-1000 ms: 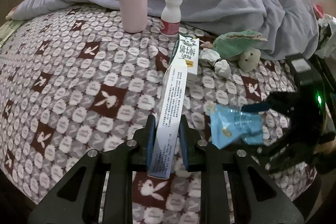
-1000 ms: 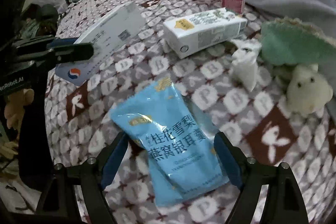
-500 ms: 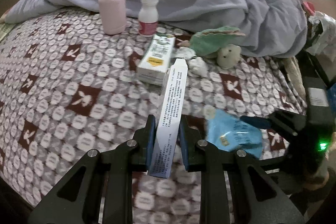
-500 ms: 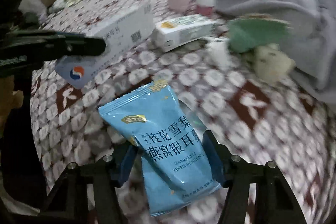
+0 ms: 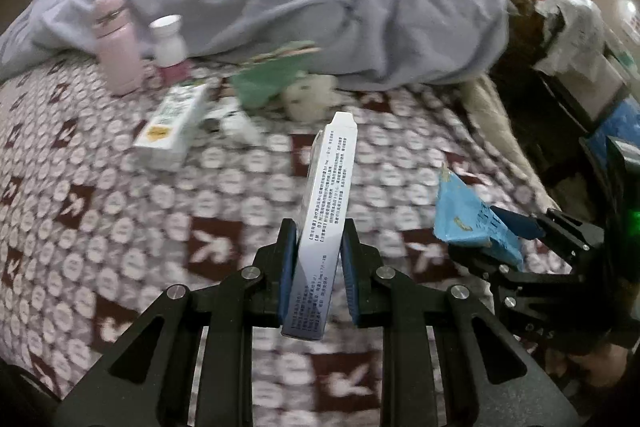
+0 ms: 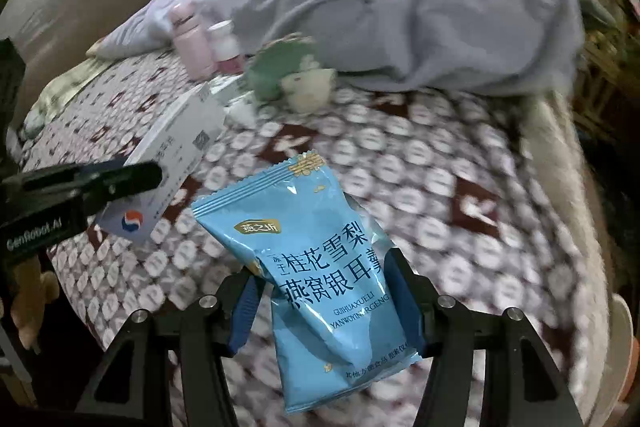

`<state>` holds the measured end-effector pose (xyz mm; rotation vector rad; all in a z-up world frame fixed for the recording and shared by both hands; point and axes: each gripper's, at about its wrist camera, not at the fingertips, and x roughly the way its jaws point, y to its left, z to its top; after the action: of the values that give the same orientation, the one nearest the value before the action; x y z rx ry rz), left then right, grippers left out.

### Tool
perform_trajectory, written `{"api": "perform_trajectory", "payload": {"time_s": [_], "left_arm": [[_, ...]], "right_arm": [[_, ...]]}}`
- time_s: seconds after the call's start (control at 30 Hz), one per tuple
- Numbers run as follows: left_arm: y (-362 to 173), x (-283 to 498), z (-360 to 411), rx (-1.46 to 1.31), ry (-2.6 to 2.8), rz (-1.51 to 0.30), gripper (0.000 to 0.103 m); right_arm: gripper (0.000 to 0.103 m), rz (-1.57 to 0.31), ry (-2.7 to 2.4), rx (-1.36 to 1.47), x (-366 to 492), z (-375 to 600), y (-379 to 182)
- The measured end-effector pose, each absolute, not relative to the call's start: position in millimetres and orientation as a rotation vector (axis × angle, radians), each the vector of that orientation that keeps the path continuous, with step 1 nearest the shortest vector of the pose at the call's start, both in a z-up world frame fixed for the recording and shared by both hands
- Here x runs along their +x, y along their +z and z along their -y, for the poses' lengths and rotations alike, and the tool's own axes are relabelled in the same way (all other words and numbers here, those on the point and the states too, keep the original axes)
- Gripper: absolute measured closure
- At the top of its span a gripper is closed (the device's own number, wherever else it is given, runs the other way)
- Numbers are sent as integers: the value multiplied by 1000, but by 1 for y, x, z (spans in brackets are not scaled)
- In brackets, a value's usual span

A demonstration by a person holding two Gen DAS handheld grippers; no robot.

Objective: Collect trash
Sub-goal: 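Carry both items over the white bucket and open both tools to drop them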

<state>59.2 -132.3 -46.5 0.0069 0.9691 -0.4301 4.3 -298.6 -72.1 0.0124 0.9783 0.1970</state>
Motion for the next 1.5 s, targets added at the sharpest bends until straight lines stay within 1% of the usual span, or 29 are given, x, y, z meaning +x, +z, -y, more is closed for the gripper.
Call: {"api": "perform_trajectory", "payload": {"time_s": [0.37,0.87,1.17,1.47,1.5], "left_arm": [[-38,36,229,86,-580,-957,83],[-37,-2,371,198,-813,-976,83],[-44,-23,449,193,-956,-1038,83],[-54,-27,509,140,-1061,-1123,83],[-55,-27,511,123,-1068,-1128,82]], "right_arm": [[45,-956,27,74,-32,377,-57],[45,-943,-242,214,-93,511,-58],[45,-964,-423,318,-135,599,-74],[45,-975,-522,457,-161,657,-94],[42,-969,-521,476,-162,661,-95]]}}
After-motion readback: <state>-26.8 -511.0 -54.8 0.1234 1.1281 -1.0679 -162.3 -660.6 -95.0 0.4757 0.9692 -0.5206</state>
